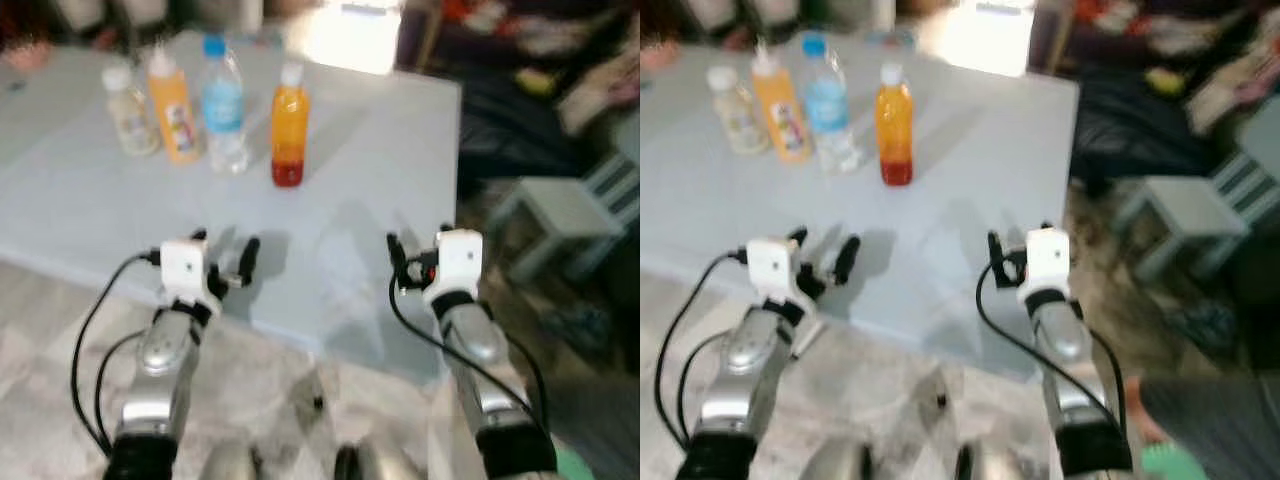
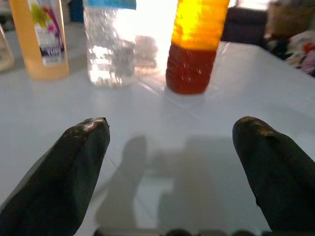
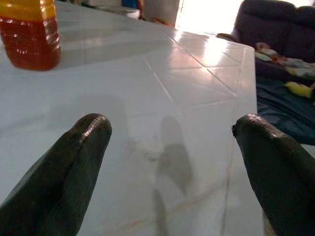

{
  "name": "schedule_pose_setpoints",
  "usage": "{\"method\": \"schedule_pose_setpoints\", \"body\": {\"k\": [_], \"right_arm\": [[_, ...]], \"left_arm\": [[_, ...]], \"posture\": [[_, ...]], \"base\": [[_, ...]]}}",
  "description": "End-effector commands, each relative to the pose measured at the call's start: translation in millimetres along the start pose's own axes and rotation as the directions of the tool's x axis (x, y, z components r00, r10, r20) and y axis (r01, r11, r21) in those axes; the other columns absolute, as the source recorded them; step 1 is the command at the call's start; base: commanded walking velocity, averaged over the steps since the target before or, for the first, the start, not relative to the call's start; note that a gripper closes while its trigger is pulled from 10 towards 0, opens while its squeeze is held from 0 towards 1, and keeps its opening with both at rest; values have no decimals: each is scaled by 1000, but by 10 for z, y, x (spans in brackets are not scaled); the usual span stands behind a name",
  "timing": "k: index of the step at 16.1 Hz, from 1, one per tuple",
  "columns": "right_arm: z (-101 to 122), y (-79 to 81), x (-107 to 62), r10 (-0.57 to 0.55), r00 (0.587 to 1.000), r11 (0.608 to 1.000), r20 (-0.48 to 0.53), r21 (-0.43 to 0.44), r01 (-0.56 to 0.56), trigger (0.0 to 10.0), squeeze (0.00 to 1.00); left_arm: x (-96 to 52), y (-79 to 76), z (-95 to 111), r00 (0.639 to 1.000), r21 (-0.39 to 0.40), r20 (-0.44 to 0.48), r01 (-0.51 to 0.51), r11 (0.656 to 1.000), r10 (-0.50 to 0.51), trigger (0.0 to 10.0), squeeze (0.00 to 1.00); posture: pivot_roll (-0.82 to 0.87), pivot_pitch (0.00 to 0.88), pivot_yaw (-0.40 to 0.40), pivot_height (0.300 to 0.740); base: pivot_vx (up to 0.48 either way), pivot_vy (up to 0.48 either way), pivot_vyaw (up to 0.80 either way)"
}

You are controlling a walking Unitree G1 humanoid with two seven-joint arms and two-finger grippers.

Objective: Restocking fridge

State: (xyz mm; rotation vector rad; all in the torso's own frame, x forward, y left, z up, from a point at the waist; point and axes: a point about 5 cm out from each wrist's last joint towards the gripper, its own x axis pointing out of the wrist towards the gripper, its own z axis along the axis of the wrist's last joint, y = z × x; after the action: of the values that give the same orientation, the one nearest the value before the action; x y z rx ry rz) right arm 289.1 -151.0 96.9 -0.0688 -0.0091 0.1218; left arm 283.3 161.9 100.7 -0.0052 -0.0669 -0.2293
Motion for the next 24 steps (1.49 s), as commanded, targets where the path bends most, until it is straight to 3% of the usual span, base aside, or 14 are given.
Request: {"method": "schedule_pose_setpoints", "body": {"k": [1, 4, 6, 8, 13, 18, 24], "right_arm": [[40, -10, 8, -9, 1000, 1000, 19, 3, 9, 10000, 0], [132, -64, 56, -24, 998, 1000, 50, -2, 24, 10000, 0], [217, -82, 91, -30, 996, 1000, 79, -4, 30, 10000, 0], [219, -81, 94, -25, 997, 1000, 80, -8, 26, 10000, 0], [161, -89, 40, -17, 998, 1000, 61, -23, 19, 10000, 0], [184, -20, 34, -1, 998, 1000, 69, -28, 3, 10000, 0], [889, -12, 240, 39, 955, 998, 293, -67, -21, 10000, 0]], "left_arm": [[-13, 75, 34, 1000, 25, -4, -7, 1000, 8, 10000, 0], [52, 129, 199, 999, 85, 34, 6, 996, -9, 10000, 0], [39, 187, 246, 999, 70, 43, -8, 998, 5, 10000, 0], [8, 207, 218, 999, 30, 40, -37, 999, 36, 10000, 0], [-172, 198, 145, 997, 24, 25, -73, 997, 72, 10000, 0], [-127, 223, 179, 997, 28, 26, -77, 997, 77, 10000, 0], [-120, 198, 165, 997, 25, 22, -74, 997, 73, 10000, 0]], "posture": [[-20, 101, -73, 740], [0, 112, -68, 740], [-9, 119, -59, 740], [-9, 119, -59, 740], [-23, 117, -63, 740], [-27, 118, -61, 740], [-32, 121, -57, 740]], "base": [[394, 274, 0], [394, 273, 0], [396, 272, 0], [371, 302, 0], [0, 0, 0], [0, 0, 0], [0, 0, 0]]}}
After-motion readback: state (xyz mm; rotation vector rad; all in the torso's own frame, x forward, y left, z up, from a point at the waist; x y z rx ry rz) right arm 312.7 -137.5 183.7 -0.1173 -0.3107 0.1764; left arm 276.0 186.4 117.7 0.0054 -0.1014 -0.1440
